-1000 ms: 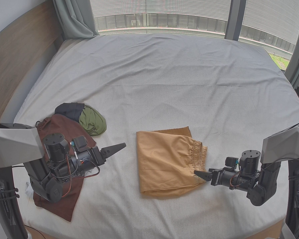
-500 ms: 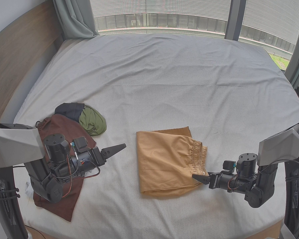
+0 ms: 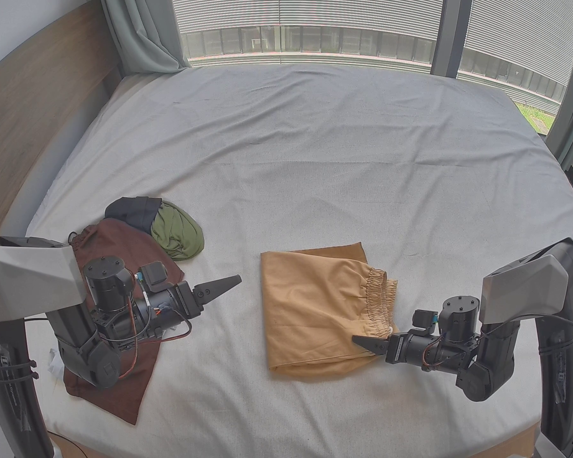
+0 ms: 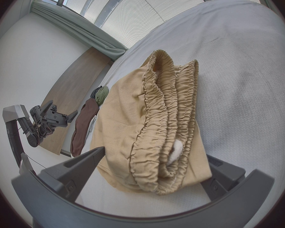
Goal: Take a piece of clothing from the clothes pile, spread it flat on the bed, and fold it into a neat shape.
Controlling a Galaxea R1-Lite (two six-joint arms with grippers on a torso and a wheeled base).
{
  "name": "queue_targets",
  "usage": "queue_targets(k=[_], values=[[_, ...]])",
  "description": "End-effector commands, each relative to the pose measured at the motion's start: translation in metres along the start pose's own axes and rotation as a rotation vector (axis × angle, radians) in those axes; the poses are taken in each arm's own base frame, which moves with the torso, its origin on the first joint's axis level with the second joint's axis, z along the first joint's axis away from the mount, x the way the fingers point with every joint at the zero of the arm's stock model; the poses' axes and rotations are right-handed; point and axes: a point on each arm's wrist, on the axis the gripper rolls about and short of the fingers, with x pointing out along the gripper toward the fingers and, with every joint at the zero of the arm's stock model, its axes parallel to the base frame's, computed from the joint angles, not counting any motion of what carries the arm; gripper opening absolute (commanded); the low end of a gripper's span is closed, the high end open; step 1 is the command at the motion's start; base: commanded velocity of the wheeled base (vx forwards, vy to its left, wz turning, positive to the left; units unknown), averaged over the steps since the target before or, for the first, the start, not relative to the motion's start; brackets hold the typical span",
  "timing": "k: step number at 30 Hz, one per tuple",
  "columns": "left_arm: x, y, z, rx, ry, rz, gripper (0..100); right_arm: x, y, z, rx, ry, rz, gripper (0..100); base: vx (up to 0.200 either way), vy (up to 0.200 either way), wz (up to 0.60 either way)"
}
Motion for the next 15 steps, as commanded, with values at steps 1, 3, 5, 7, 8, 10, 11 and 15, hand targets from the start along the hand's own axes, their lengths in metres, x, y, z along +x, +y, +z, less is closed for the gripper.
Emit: queue_targets(k=[1,3,5,7,8,10,11,15], values=[[0.0001,0.0,0.0001,0.0,-0.001,0.0,100,0.0022,-0.0002,0.0012,-0.003,-0.007,0.003,100,0.0,0.0,0.0],[0.0001,0.0,0.0001,0.0,-0.001,0.0,100,0.0022,-0.0002,0.0012,-0.003,-0.007,0.003,100,0.0,0.0,0.0],[0.0001,0.0,0.0001,0.0,-0.001,0.0,100,0.0027,-0.0001,0.0018,-0.004,-0.01,0.005,100,0.0,0.0,0.0],[0.0002,0.0003,-0.0002,-0.001,0.0,0.0,100,0.0029,0.0,0.0023,-0.005,-0.012,0.006,100,0.0,0.0,0.0],[-0.0001,0.0004,-0.0005,-0.002,0.001,0.001,100,0.0032,0.0,0.0026,-0.006,-0.014,0.005,100,0.0,0.0,0.0],[-0.0002,0.0,-0.0002,-0.001,0.0,0.0,100,0.0036,0.0001,0.0032,-0.007,-0.017,0.006,0,0.0,0.0,0.0],[-0.0002,0.0,-0.0002,-0.001,0.0,0.0,100,0.0038,0.0005,0.003,-0.008,-0.016,0.008,0,0.0,0.0,0.0],[0.0,-0.0007,-0.0001,0.0,0.0,-0.001,100,0.004,0.0002,0.0026,-0.007,-0.015,0.007,0,0.0,0.0,0.0]])
